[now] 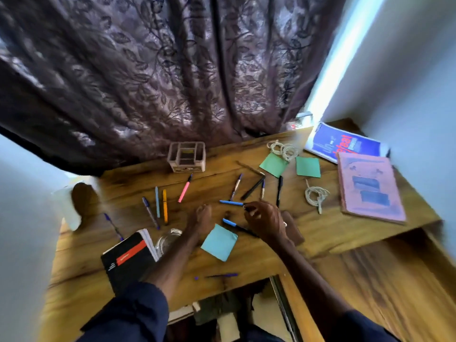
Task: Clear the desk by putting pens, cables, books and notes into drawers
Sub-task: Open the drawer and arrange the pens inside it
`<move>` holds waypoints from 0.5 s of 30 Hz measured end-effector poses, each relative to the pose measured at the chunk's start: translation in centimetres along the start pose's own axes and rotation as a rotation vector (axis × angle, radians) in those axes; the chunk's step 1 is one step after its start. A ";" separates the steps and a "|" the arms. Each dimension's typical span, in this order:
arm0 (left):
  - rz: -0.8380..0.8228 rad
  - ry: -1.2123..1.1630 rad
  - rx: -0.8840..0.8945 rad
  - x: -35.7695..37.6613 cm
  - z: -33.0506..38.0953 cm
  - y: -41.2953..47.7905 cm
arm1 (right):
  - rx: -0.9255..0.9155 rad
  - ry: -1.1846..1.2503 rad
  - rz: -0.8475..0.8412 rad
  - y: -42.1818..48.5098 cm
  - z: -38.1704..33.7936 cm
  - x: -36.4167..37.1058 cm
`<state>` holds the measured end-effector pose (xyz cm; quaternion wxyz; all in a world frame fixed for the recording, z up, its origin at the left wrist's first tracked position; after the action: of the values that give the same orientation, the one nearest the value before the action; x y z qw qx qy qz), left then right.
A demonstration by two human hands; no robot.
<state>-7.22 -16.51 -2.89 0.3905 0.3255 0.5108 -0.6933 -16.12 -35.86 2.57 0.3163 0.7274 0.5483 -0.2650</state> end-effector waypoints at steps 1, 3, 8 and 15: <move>0.021 0.010 0.025 0.4 0.9 -1.2 | 0.028 -0.007 0.054 -1.9 0.3 -1.0; 0.062 -0.021 0.113 1.4 2.8 -3.9 | 0.031 -0.035 0.126 -6.1 1.0 -2.7; 0.069 -0.099 0.372 6.3 7.3 -11.3 | 0.269 0.007 0.127 -15.9 3.1 -4.4; -0.068 -0.041 0.576 13.4 11.4 -19.4 | 0.494 0.041 0.136 -26.2 6.6 -5.4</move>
<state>-31.24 -26.92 -2.45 0.2688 0.3914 0.2956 -0.8290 -43.04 -39.05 -2.27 0.1351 0.8230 0.4231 -0.3541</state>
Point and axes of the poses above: each hand's wrist, its own y-axis towards the middle knuckle, its own x-axis out of the palm, z = x × y, the point moved 6 cm from there along y, towards the middle knuckle, and after that the axes turned 7 degrees about -x, right-handed, at the moved point
